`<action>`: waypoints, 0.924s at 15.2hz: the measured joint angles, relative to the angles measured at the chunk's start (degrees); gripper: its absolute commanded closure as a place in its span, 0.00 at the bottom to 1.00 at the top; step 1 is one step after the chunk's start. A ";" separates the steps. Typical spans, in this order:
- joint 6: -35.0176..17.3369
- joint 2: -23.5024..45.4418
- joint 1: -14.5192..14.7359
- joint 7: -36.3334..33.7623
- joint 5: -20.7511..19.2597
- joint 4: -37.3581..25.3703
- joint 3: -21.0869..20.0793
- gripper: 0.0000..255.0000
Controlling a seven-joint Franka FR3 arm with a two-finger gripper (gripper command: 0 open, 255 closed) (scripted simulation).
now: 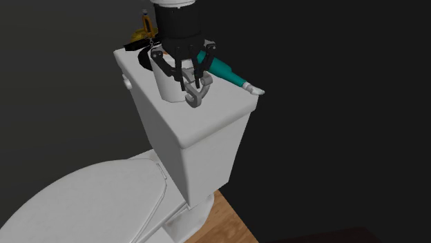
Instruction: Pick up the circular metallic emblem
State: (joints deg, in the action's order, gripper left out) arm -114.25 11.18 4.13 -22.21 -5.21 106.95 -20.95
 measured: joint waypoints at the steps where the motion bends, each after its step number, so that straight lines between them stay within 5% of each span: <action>1: -0.01 0.00 0.00 0.00 0.00 0.01 0.00 1.00; 14: 7.18 -1.95 -0.17 0.83 0.97 -5.33 -0.17 1.00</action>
State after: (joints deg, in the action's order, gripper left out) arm -107.07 9.23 3.96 -21.38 -4.24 101.61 -21.12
